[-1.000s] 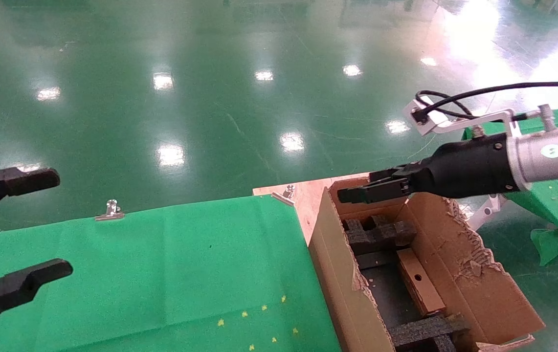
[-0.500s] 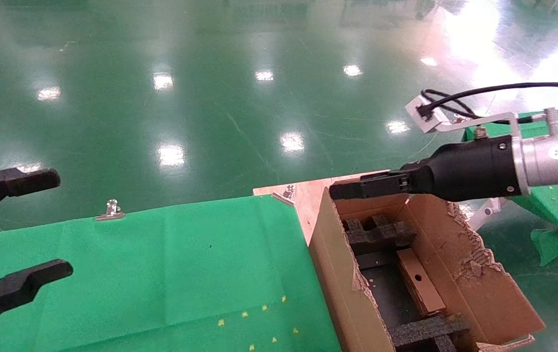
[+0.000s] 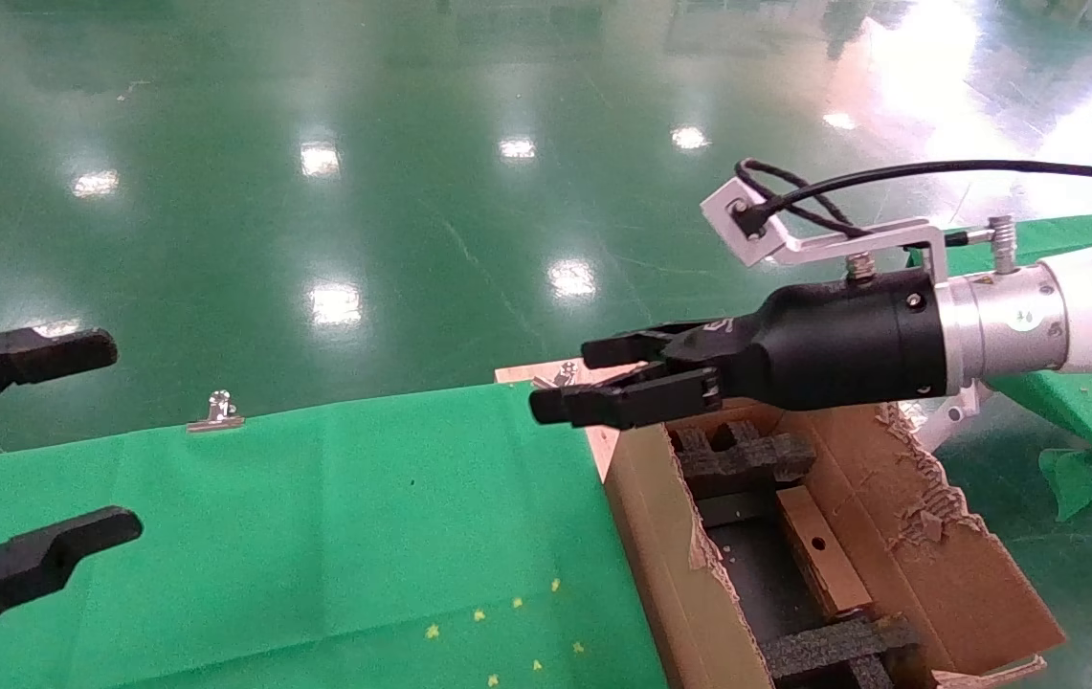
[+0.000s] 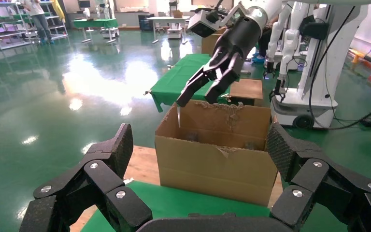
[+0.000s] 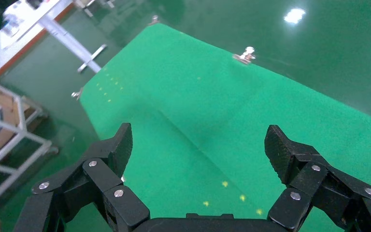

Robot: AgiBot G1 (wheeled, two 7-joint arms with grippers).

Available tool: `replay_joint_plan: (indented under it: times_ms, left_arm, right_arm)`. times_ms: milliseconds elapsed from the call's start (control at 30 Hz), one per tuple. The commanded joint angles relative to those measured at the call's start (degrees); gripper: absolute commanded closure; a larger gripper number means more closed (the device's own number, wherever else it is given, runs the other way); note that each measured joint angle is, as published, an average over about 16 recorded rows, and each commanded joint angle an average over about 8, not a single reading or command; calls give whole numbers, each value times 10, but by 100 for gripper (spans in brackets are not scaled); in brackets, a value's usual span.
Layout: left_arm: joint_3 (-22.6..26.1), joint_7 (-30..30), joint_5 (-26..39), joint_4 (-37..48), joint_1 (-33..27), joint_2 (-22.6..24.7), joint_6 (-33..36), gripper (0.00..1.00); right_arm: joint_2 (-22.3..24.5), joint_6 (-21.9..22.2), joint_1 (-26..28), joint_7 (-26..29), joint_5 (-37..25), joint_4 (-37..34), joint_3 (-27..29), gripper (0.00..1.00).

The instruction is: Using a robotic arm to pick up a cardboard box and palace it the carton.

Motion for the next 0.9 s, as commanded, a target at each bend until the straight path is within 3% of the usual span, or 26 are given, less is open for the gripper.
replay_joint_plan:
  times_ms: [33,900]
  left_arm:
    - [0,0,0,0,0,0,0,0]
    - [0,0,0,0,0,0,0,0]
  right_arm:
    - [-3,-7,-20,-12,-3,6,30,0]
    - [-47,-99,-286,-162,-38,84,426,0]
